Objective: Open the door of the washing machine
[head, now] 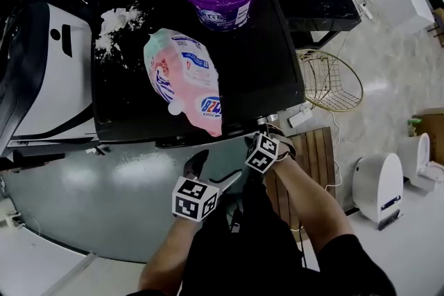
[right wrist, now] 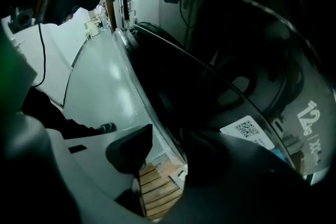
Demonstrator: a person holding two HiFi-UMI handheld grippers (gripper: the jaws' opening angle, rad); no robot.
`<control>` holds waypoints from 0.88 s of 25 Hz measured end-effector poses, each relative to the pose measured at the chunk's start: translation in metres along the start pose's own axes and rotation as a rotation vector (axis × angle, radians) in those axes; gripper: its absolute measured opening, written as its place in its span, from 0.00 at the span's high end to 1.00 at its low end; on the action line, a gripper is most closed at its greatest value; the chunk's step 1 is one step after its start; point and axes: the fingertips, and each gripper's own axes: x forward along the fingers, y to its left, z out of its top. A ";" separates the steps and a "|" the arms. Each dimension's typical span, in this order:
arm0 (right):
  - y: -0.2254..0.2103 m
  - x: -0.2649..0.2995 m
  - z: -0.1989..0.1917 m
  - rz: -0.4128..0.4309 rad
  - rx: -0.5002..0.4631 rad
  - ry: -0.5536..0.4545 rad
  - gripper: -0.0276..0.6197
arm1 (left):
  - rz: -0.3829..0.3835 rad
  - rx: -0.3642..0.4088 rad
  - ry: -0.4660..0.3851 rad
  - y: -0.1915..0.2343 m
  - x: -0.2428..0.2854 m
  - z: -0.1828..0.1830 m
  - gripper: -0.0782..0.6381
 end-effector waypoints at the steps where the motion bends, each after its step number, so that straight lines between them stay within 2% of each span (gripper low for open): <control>1: -0.002 -0.001 0.000 -0.005 -0.017 -0.005 0.67 | 0.001 -0.004 -0.001 0.000 -0.002 -0.002 0.20; 7: -0.005 0.000 -0.004 -0.001 -0.133 0.011 0.75 | -0.001 -0.023 0.011 0.003 -0.006 -0.017 0.20; 11: -0.006 -0.001 -0.001 -0.010 -0.104 0.019 0.74 | -0.008 -0.031 0.005 -0.001 -0.011 -0.017 0.20; 14: -0.003 0.000 -0.002 -0.053 -0.112 0.026 0.71 | -0.014 -0.025 -0.008 -0.002 -0.019 -0.012 0.21; 16: -0.005 0.004 -0.004 -0.103 -0.190 0.030 0.71 | -0.003 -0.031 -0.017 0.005 -0.022 -0.011 0.21; 18: -0.006 0.010 -0.008 -0.133 -0.326 0.060 0.69 | 0.010 -0.041 -0.016 0.012 -0.024 -0.013 0.21; 19: -0.006 0.012 -0.010 -0.132 -0.377 0.071 0.72 | 0.015 -0.045 -0.014 0.016 -0.025 -0.015 0.22; 22: -0.006 0.012 -0.010 -0.109 -0.395 0.054 0.76 | 0.037 -0.054 -0.019 0.029 -0.031 -0.016 0.22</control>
